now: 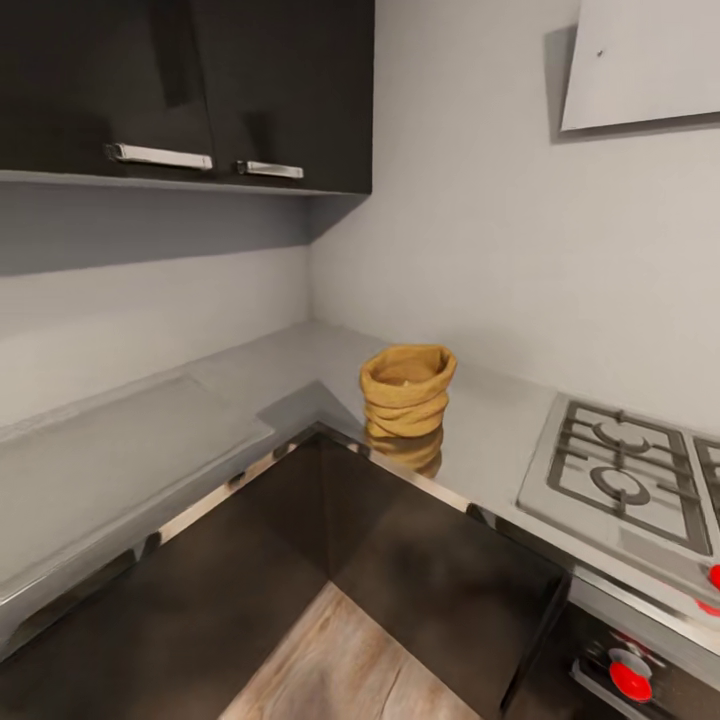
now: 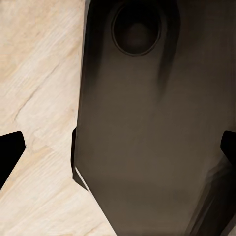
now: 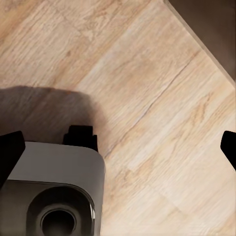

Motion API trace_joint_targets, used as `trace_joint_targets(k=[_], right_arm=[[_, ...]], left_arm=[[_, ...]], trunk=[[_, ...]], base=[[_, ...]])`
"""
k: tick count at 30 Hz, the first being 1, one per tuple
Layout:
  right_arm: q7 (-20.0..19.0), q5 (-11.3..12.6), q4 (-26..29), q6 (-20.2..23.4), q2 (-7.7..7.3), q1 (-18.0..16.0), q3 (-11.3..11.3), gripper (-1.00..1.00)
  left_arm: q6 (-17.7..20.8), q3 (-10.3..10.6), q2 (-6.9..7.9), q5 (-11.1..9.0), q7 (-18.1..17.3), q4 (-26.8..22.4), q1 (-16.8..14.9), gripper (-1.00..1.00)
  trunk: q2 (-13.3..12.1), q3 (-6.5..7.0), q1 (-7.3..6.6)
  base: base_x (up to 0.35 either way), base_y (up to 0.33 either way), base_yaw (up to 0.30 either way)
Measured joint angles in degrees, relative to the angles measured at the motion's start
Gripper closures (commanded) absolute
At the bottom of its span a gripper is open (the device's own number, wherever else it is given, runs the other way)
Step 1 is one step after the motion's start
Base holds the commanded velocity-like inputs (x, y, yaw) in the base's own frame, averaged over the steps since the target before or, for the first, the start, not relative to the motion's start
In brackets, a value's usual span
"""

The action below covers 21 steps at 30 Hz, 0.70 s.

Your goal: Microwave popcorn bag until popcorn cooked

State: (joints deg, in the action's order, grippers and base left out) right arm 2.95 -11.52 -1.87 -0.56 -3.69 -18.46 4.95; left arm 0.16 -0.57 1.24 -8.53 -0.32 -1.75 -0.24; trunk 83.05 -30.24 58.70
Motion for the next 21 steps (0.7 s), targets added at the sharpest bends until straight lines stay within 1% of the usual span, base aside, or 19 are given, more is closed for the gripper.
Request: trace_joint_targets(k=[2, 5, 18, 21], right_arm=[[0.00, 0.00, 0.00, 0.00, 0.00, 0.00, 0.01, -1.00], [-0.06, 0.00, 0.00, -0.03, -0.04, 0.00, 0.02, -1.00], [-0.08, 0.00, 0.02, -0.08, -0.09, 0.00, 0.00, -1.00], [0.00, 0.06, 0.01, 0.04, -0.01, 0.00, 0.01, -1.00]], left_arm=[[-0.05, 0.02, 0.00, 0.03, 0.00, 0.00, 0.00, -1.00], [-0.38, -0.02, -0.04, 0.03, 0.00, -0.01, 0.00, -1.00], [-0.69, -0.03, -0.42, 0.05, 0.20, -0.02, 0.00, -1.00], [-0.71, -0.03, -0.45, -0.01, 0.24, -0.01, 0.00, -1.00]], trunk=[[0.00, 0.00, 0.00], [0.00, 0.00, 0.02], [0.00, 0.00, 0.03], [0.00, 0.00, 0.03]], base=[[0.278, 0.127, 0.000], [0.103, 0.043, 0.000], [0.008, 0.003, 0.000], [0.000, 0.000, -0.127]])
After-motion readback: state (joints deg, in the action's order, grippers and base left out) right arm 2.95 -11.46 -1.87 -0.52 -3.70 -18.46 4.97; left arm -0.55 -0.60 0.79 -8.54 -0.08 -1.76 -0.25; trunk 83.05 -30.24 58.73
